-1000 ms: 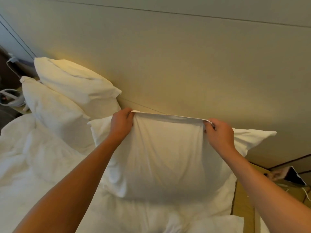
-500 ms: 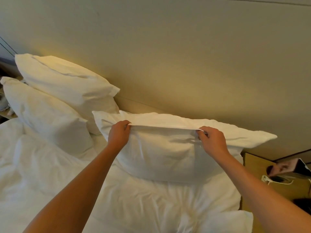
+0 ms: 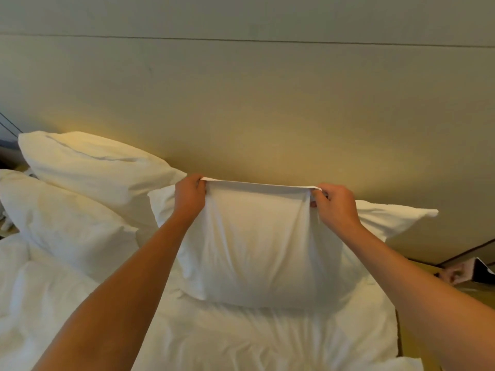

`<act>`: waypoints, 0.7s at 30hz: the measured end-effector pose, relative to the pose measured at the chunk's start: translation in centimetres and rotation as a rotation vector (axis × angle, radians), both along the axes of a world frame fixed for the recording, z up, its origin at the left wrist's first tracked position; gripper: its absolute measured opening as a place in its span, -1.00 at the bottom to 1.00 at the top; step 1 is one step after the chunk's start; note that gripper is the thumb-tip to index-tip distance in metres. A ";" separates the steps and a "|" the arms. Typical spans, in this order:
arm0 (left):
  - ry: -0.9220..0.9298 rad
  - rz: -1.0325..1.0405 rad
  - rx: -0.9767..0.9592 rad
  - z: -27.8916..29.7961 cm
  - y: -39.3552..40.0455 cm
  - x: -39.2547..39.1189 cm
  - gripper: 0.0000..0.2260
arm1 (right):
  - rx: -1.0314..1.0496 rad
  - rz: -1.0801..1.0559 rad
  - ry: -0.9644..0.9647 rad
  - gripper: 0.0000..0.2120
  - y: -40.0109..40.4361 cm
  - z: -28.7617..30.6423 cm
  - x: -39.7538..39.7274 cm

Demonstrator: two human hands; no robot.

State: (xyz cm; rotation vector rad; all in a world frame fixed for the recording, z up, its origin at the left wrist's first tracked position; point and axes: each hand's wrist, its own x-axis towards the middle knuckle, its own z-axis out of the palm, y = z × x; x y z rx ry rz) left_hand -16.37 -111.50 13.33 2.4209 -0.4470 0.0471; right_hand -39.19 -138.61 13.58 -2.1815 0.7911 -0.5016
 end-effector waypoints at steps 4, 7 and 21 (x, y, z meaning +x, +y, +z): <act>-0.054 0.021 -0.086 1.5 -1.8 2.1 -0.76 | -0.029 -0.009 -0.084 -0.72 -0.7 1.6 1.7; -0.008 0.023 -0.146 1.1 -2.4 3.0 -0.78 | -0.050 -0.019 -0.107 -0.72 -1.1 1.2 2.9; 0.284 -0.255 0.376 -11.5 -5.7 -8.0 -0.29 | -0.692 0.394 0.425 -0.51 -1.1 -9.8 -2.8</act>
